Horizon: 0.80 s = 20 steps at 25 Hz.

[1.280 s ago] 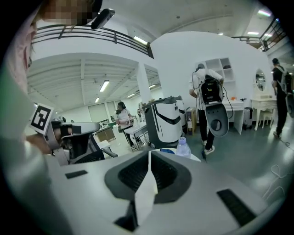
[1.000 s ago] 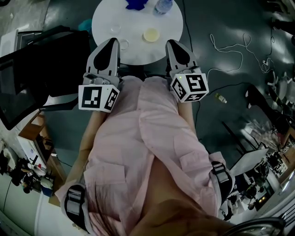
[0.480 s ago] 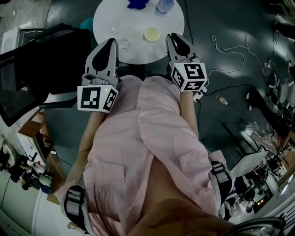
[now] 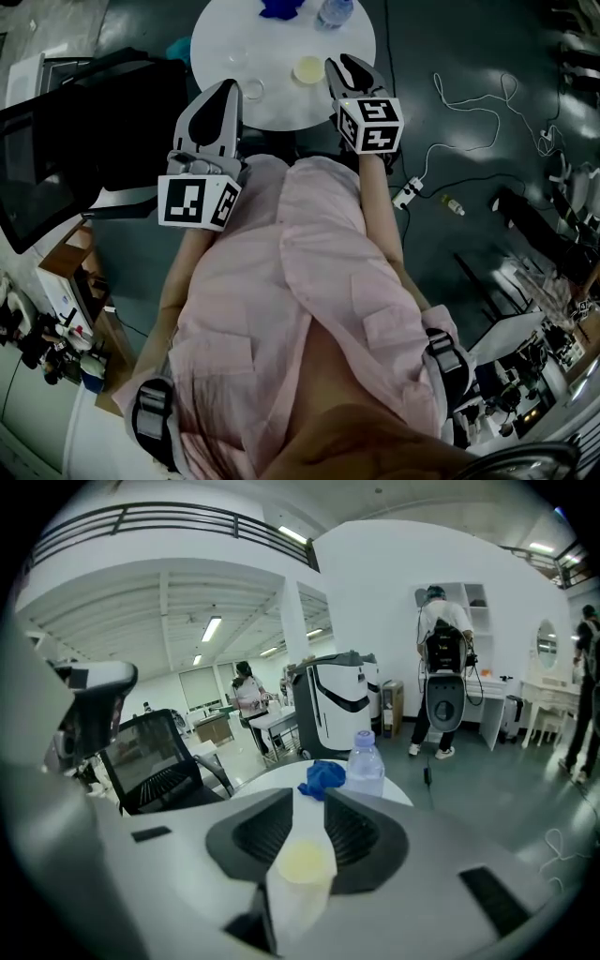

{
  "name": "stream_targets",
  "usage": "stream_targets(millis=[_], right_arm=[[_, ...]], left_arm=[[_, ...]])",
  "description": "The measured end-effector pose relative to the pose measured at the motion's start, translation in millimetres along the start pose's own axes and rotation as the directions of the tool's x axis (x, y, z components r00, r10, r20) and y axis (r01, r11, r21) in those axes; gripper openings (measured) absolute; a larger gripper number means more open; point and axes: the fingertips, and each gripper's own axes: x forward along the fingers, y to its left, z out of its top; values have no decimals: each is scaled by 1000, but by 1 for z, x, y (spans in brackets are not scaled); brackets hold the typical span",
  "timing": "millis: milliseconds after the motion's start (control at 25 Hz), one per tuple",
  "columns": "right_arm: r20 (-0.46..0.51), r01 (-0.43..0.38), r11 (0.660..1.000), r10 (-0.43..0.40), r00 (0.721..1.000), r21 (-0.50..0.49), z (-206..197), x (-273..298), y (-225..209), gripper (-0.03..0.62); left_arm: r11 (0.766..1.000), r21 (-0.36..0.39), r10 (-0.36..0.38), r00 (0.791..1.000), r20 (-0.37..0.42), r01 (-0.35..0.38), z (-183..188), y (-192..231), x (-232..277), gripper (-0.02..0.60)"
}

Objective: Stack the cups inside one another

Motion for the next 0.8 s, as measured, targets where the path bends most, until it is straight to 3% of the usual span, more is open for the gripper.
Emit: stream_targets(millis=[320, 600, 800], right_arm=[[-143, 14, 999, -21, 990, -49, -37, 40, -9, 89], [-299, 4, 996, -31, 954, -89, -77, 71, -20, 92], [-352, -17, 996, -16, 936, -90, -88, 85, -19, 94]], left_arm=[[1000, 8, -4, 1000, 12, 4, 4, 0, -1, 15], [1000, 6, 4, 1000, 17, -5, 7, 0, -3, 15], [1000, -7, 18, 1000, 15, -18, 6, 6, -2, 15]])
